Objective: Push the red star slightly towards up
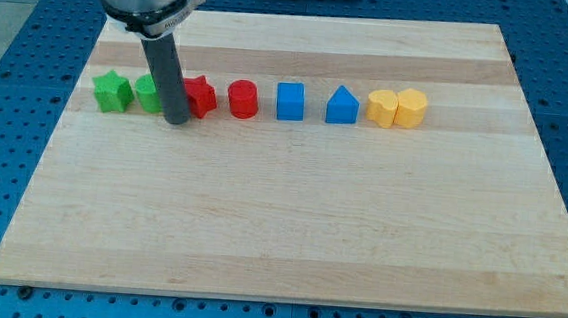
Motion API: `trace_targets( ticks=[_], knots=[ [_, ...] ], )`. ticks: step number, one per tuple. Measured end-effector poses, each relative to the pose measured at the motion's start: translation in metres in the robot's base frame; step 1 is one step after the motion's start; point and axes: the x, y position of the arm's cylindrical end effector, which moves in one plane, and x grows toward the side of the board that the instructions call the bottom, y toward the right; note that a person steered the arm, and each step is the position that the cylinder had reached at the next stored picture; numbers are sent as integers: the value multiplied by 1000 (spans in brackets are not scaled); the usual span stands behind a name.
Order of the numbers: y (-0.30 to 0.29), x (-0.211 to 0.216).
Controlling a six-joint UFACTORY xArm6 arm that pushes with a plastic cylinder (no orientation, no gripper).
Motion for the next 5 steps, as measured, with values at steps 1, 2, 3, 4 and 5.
trace_targets(
  ticks=[1, 2, 3, 4, 5],
  knots=[
    [2, -2],
    [14, -2],
    [27, -3],
    [28, -30],
    [35, -63]
  ],
)
